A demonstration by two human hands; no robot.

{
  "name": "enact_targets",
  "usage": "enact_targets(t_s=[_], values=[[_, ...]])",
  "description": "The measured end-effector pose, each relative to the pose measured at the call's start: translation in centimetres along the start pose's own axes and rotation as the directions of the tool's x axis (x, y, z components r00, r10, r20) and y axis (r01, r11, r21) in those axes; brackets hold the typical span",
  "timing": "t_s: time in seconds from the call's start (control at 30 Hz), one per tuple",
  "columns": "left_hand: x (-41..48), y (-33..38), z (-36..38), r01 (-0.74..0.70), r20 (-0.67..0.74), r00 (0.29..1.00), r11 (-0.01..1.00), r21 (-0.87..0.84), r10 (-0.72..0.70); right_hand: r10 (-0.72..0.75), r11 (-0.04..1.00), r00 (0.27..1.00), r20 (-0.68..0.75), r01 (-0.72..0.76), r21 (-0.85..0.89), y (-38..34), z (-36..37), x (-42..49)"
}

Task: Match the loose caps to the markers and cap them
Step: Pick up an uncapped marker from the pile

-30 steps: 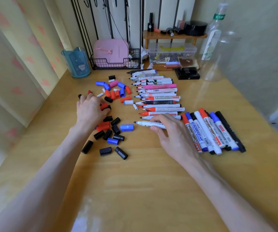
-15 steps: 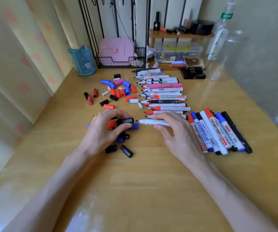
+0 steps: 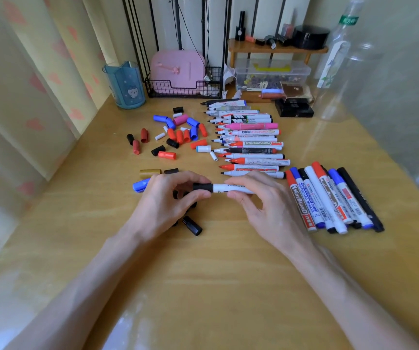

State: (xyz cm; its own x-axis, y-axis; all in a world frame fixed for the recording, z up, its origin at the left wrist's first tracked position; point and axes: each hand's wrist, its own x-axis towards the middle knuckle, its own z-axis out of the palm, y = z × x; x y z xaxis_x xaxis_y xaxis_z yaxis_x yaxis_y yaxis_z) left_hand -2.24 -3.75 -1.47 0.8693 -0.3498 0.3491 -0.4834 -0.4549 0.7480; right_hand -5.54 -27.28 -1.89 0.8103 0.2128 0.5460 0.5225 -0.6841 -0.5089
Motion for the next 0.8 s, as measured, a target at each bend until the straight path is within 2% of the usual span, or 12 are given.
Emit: enact_targets(t_s=[0.47, 0.6, 0.8], values=[[-0.4, 1.0, 0.9, -0.046, -0.036, 0.998, 0.999, 0.02, 0.046, 0.027, 0.998, 0.999, -0.03, -0.025, 0.062, -0.2, -0.3, -0.5], [0.2, 1.7, 0.7, -0.08, -0.025, 0.996, 0.995, 0.051, 0.082, 0.1, 0.989, 0.995, 0.021, -0.102, 0.109, 0.0, -1.0, 0.1], [1.5, 2.7, 2.1, -0.05, 0.032, 0.998, 0.998, -0.042, 0.052, 0.124, 0.989, 0.992, 0.028, -0.126, 0.074, 0.5, -2.4, 0.2]])
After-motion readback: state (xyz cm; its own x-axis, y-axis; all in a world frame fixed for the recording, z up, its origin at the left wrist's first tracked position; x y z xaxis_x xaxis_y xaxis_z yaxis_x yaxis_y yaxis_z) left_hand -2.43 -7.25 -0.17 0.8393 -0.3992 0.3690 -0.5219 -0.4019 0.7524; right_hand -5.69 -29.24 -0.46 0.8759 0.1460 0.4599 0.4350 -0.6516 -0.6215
